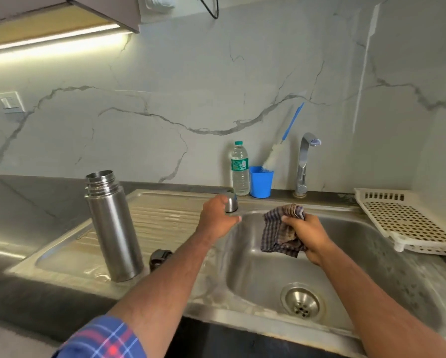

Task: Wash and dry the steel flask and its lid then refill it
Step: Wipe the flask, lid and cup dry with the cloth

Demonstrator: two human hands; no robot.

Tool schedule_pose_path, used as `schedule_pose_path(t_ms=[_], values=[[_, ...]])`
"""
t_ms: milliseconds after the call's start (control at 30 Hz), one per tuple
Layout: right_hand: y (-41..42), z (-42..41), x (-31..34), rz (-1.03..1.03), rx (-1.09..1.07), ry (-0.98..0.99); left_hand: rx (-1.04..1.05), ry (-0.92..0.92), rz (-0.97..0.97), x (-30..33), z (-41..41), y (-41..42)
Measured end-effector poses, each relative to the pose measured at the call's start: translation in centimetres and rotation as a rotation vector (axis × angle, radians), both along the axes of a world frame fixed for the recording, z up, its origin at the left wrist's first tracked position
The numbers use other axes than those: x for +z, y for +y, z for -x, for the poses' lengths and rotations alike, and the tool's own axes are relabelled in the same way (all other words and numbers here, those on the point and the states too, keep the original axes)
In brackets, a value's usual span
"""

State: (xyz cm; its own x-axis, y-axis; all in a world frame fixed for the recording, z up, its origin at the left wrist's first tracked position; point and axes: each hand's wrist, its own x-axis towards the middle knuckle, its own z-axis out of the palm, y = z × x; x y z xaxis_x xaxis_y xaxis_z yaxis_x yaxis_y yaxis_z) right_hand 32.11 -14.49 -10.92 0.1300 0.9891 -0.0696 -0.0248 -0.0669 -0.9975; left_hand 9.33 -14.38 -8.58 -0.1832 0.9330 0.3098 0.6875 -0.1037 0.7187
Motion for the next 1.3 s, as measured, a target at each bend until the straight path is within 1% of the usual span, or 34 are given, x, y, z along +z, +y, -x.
schedule_pose_path(t_ms=[67, 133, 200, 300, 367, 467, 533, 600, 667, 700, 767, 800, 867, 933, 1000, 1067, 1133, 1233, 1300], values=[[0.7, -0.3, -0.3, -0.007, -0.005, 0.038, 0.056, -0.07, 0.015, -0.5, -0.8, 2.3], [1.3, -0.4, -0.7, -0.021, -0.014, 0.015, 0.119, -0.081, 0.014, -0.9, -1.2, 4.6], [2.0, -0.5, -1.4, -0.015, -0.033, -0.047, 0.176, -0.082, 0.027, -1.2, -1.5, 6.5], [2.7, -0.5, -2.5, 0.002, -0.033, -0.166, 0.244, -0.134, 0.067, -1.6, -1.3, 9.1], [2.7, -0.2, -2.7, 0.009, -0.01, -0.213, 0.257, -0.177, 0.084, -2.3, -1.2, 10.3], [2.8, 0.1, -2.9, -0.001, 0.028, -0.225, 0.271, -0.148, 0.101, -3.3, -1.4, 11.4], [2.7, 0.2, -3.0, -0.012, 0.049, -0.209, 0.271, -0.118, 0.08, -3.6, -1.7, 11.5], [2.6, 0.1, -2.9, -0.019, 0.04, -0.195, 0.257, -0.143, 0.03, -3.5, -2.2, 11.2], [2.0, -0.1, -2.4, -0.043, -0.003, -0.223, 0.188, -0.205, -0.037, -3.2, -3.4, 10.1], [1.8, -0.2, -1.9, -0.091, -0.04, -0.313, 0.135, -0.232, -0.072, -3.0, -4.2, 9.4], [1.2, -0.4, -0.8, -0.272, -0.11, -0.556, -0.004, -0.279, -0.136, -2.8, -5.9, 8.0], [0.8, -0.5, -0.2, -0.358, -0.137, -0.619, -0.088, -0.306, -0.149, -2.6, -6.5, 7.2], [0.0, -1.0, 0.9, -0.433, -0.175, -0.592, -0.271, -0.391, -0.101, -2.4, -7.6, 5.1], [-0.8, -1.3, 1.6, -0.484, -0.198, -0.537, -0.395, -0.44, -0.037, -2.4, -8.0, 3.2], [-2.0, -1.1, 1.8, -0.571, -0.107, -0.575, -0.479, -0.492, -0.044, -2.9, -7.9, 1.8], [-2.9, -0.5, 1.5, -0.661, 0.08, -0.711, -0.503, -0.581, -0.073, -3.2, -7.4, 0.9], [-3.0, -0.4, 0.9, -0.732, 0.212, -0.868, -0.477, -0.622, -0.099, -3.2, -6.8, 0.7], [-3.0, -1.1, 0.3, -0.812, 0.262, -1.007, -0.497, -0.645, -0.09, -3.1, -6.5, 0.9], [-2.8, -1.0, 0.3, -0.836, 0.271, -0.985, -0.556, -0.598, -0.089, -3.1, -7.0, 0.9]])
